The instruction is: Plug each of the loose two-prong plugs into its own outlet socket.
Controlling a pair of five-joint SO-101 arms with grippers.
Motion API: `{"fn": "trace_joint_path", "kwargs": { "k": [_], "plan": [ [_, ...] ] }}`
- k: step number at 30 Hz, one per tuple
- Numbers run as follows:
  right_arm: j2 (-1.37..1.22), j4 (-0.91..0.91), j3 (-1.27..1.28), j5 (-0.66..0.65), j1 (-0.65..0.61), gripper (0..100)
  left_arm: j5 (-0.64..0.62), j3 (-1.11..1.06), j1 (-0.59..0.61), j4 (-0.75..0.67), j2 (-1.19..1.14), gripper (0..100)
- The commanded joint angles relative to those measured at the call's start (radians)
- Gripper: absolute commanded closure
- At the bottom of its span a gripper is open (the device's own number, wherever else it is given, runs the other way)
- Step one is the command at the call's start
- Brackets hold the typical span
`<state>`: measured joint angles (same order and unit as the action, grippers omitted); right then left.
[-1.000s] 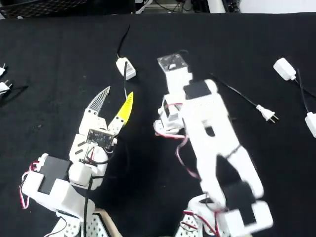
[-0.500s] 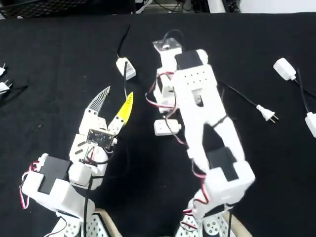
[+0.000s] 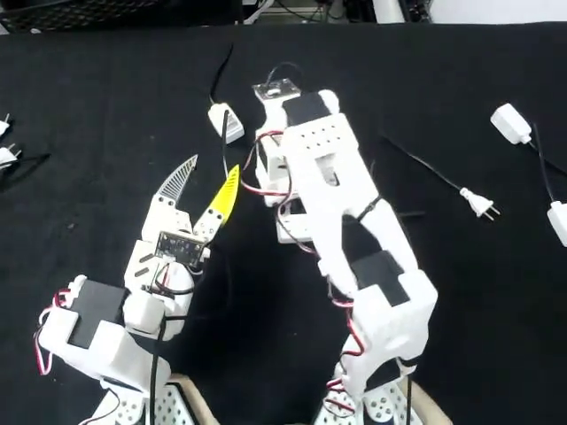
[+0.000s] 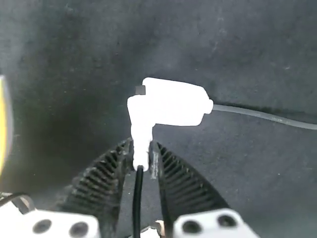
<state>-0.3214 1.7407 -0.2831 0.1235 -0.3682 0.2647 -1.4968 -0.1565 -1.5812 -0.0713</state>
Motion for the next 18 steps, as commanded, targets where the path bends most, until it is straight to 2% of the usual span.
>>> {"fn": "trace_joint_path", "kwargs": {
  "k": [1, 8, 18],
  "plan": [
    [0.016, 0.026, 0.002, 0.009, 0.003, 98.6, -0.003, 0.022, 0.001, 0.02, 0.009, 76],
    [0.025, 0.026, 0.054, 0.008, 0.021, 98.6, -0.003, 0.082, -0.001, 0.048, -0.057, 76],
    [0.166, 0.02, 0.151, -0.014, 0.021, 98.6, -0.003, 0.087, -0.002, 0.048, -0.063, 76]
  ]
}}
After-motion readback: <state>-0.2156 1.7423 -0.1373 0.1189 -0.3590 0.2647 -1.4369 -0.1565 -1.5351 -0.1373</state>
